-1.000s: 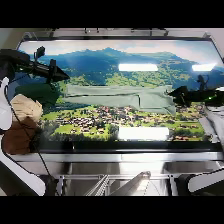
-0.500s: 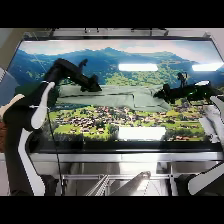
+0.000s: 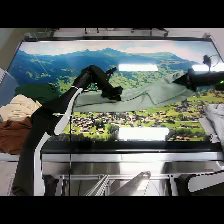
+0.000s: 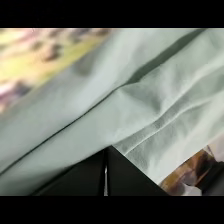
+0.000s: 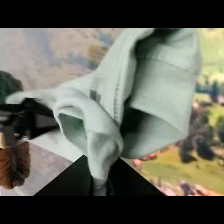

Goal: Fold the shirts.

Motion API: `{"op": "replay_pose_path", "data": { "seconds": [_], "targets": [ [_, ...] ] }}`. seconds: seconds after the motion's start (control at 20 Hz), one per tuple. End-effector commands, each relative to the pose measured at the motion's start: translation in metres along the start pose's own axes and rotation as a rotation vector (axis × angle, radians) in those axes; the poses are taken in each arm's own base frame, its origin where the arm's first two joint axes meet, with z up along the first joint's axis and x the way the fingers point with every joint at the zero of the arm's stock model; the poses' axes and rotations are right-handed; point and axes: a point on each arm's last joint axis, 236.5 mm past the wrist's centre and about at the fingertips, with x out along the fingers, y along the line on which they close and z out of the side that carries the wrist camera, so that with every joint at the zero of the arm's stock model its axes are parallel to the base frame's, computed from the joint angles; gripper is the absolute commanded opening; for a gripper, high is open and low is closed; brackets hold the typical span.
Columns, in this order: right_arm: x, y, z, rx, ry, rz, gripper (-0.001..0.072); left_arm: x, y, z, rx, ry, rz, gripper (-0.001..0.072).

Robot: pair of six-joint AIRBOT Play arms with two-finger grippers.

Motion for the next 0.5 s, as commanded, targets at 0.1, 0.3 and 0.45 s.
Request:
{"op": "replay_pose_path", "data": {
  "seconds": [0.1, 0.3, 0.45],
  "targets": [
    [-0.026, 0.118, -0.010, -0.176, -0.027, 0.110, 0.0016, 0.023, -0.069, 0.020, -0.028, -0.111, -0.196, 0.0009],
    [0.051, 0.184, -0.069, -0.262, 0.141, 0.128, 0.0016, -0.011, -0.092, 0.033, -0.026, -0.159, -0.330, 0.0018],
    [0.120, 0.201, -0.121, -0.308, 0.254, 0.058, 0.0016, -0.122, -0.107, 0.017, 0.112, -0.161, -0.353, 0.0016]
  ]
}}
